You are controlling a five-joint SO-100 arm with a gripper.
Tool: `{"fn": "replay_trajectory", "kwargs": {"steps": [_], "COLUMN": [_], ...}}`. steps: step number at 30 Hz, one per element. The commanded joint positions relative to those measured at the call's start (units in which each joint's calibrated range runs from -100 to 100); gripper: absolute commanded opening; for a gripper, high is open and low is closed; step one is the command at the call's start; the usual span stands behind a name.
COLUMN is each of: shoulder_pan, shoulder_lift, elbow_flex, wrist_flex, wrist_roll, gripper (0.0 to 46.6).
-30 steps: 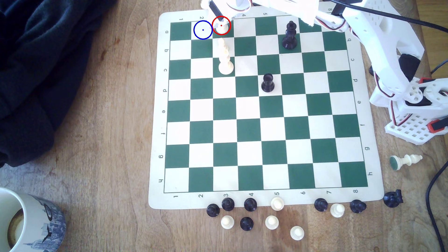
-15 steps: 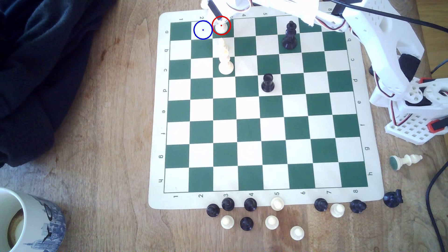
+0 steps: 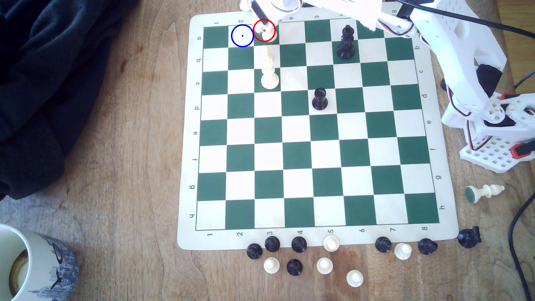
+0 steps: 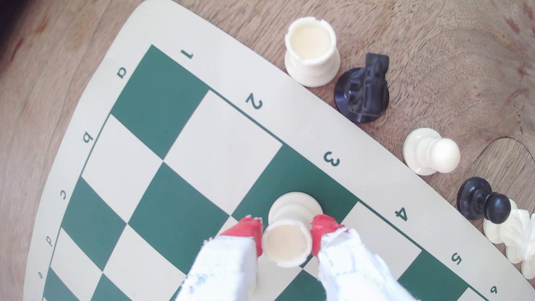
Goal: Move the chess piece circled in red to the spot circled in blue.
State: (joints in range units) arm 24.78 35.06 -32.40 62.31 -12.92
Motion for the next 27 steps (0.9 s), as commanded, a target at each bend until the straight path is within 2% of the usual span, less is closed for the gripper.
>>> {"fn": "replay_trajectory", "kwargs": {"steps": [1, 11, 18, 27], "shoulder_pan": [-0.7, -1.7, -2.8, -2.7], "shoulder_lift": [-9.7, -8.0, -2.1, 5.3], "elbow_flex": [-6.1, -12.6, -18.7, -21.1], "wrist_flex": [-0.8, -1.4, -2.3, -4.9], "wrist_roll": [0.3, 0.5, 0.4, 0.3], "gripper": [2.6, 1.9, 2.3, 2.4]}}
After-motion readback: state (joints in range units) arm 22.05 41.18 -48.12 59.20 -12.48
